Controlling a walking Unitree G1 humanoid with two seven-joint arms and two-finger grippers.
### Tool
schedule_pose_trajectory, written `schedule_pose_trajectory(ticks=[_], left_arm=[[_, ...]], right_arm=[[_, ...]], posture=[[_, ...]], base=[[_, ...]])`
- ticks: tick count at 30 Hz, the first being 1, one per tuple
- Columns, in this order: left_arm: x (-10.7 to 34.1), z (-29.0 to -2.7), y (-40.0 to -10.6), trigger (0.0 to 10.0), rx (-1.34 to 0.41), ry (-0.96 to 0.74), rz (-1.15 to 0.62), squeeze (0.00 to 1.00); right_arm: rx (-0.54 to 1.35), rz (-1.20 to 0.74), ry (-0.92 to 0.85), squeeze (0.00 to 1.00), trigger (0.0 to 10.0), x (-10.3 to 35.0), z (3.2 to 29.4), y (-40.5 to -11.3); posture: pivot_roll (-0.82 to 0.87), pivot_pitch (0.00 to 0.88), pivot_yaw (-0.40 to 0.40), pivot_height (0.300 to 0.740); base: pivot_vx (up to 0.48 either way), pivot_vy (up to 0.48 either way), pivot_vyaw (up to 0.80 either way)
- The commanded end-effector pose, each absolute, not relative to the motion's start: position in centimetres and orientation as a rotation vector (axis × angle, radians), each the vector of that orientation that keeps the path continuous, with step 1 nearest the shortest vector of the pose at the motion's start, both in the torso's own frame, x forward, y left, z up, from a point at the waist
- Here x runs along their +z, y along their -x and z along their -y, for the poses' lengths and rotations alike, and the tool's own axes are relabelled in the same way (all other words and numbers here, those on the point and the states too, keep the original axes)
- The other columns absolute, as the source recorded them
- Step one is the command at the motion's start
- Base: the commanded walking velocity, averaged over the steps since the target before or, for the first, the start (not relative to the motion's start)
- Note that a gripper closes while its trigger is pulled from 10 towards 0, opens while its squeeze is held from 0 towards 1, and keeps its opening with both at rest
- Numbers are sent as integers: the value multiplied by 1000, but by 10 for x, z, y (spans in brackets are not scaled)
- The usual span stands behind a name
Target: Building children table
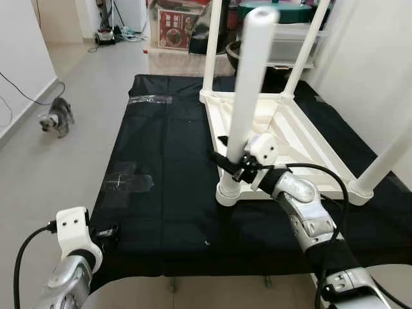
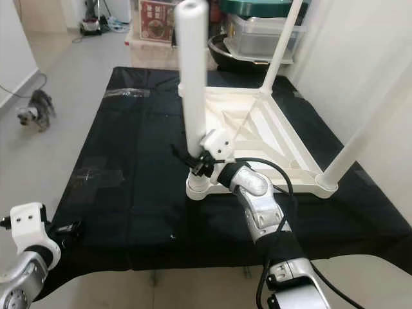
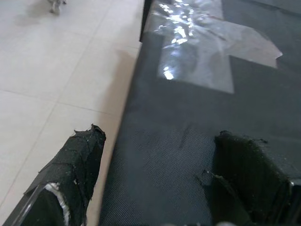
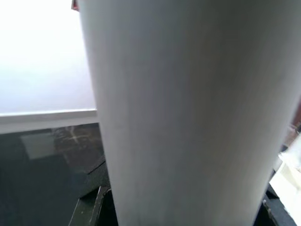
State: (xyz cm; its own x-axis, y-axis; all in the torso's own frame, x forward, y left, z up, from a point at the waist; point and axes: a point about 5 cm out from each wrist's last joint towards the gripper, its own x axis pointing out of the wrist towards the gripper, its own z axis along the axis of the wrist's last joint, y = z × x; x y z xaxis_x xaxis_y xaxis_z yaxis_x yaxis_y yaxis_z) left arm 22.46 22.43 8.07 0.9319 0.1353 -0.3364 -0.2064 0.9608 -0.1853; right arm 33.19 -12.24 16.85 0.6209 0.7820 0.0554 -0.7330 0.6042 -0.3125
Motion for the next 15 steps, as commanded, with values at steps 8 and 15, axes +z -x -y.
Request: schedule_pose_trajectory(ticks=[8,15], left_arm=[[77,-227,-221,10000,190,202,-348,0],[78,-228,-224,10000,179,201,-347,0]], right_arm=[[1107,-100,307,0,10000,114,119,-316],[1292,-156,112,0,10000,128,114,-318]], posture=[[61,0,-65,740],[63,0,-59,740]], base=[[0,0,0],[0,0,0]])
